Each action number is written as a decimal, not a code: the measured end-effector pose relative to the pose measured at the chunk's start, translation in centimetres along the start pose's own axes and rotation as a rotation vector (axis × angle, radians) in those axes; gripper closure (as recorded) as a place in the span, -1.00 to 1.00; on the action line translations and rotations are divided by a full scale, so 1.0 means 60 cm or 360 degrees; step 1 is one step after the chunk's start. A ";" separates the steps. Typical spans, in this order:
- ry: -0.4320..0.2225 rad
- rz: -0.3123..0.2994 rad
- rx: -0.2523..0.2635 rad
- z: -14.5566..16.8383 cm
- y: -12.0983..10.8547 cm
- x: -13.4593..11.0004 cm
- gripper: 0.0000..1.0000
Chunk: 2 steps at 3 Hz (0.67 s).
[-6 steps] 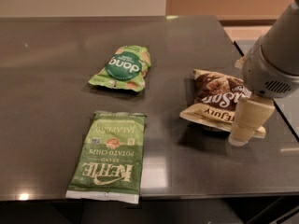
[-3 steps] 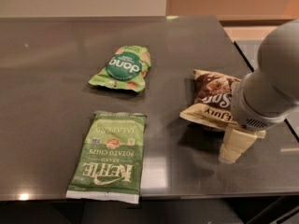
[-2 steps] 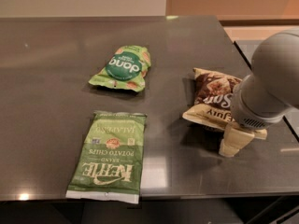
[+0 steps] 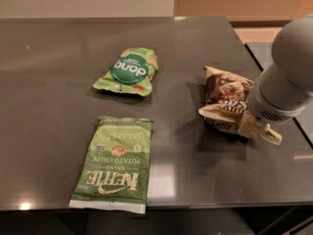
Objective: Move brown chip bag near green jalapeno chip bag
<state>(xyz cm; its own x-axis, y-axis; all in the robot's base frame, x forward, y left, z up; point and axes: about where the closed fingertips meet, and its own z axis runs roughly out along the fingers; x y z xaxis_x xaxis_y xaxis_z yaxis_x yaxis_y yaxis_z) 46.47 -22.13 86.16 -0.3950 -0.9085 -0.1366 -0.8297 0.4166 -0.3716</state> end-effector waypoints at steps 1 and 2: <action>-0.0112 -0.0005 -0.0007 -0.046 -0.011 -0.025 0.48; -0.0302 -0.0085 -0.0040 -0.093 0.005 -0.067 0.92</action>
Offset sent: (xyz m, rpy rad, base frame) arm -0.0259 0.0839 0.0905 0.2907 -0.0818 0.2732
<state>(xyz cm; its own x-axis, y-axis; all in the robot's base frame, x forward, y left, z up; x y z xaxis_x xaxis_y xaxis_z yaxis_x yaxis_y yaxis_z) 45.62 -18.17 91.74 -0.2707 -0.9183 -0.2888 -0.8579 0.3663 -0.3605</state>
